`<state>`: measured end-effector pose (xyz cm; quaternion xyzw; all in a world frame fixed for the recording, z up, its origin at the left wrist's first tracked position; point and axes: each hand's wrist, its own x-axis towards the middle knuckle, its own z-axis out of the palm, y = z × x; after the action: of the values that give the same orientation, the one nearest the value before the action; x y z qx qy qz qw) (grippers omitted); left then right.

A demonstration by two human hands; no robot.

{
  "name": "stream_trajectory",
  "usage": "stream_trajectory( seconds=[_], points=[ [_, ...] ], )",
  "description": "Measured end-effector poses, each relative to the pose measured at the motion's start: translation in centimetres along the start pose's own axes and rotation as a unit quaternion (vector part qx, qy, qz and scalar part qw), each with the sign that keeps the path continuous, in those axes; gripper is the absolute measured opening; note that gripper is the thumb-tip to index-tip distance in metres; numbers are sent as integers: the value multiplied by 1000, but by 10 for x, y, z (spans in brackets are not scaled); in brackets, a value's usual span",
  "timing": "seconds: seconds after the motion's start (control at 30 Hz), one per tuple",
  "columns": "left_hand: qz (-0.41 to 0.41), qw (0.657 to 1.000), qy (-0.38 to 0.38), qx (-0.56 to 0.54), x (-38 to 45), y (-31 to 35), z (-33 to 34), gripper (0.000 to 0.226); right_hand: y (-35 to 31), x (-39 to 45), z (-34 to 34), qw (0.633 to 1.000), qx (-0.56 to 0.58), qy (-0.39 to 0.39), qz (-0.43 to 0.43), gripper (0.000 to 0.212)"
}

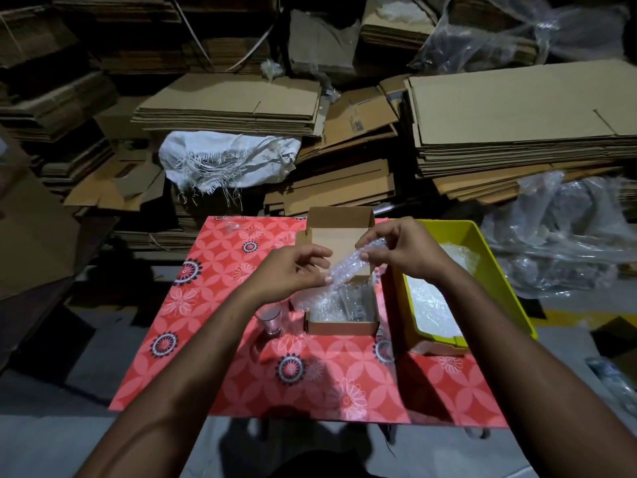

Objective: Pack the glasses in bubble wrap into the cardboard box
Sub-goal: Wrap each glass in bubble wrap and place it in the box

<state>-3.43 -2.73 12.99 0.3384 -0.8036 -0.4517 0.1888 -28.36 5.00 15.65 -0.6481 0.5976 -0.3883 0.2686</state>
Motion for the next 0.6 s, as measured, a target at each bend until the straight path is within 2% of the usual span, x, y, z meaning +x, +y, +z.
stream_trajectory(
  seconds=[0.1, 0.2, 0.27, 0.33, 0.43, 0.6],
  points=[
    [-11, 1000, 10, -19, 6, 5, 13, 22, -1, 5, 4, 1000, 17, 4, -2, 18],
    [-35, 990, 63, -120, 6, 4, 22, 10, 3, 2, 14, 979, 189, 63, 47, 39],
    [-45, 977, 96, -186, 4, 4, 28, 9, 8, -5, 25, 970, 218, 51, 97, 45],
    [-44, 967, 103, -228, 2, 5, 32, 12, 13, -12, 41, 974, 197, 16, 106, 33],
    [-44, 960, 102, -257, -1, 6, 36, 16, 14, -18, 55, 976, 206, 30, 68, 13],
    [-45, 950, 102, -292, -6, 0, 36, 13, 11, -16, 64, 978, 199, 31, 47, 10]
  ],
)
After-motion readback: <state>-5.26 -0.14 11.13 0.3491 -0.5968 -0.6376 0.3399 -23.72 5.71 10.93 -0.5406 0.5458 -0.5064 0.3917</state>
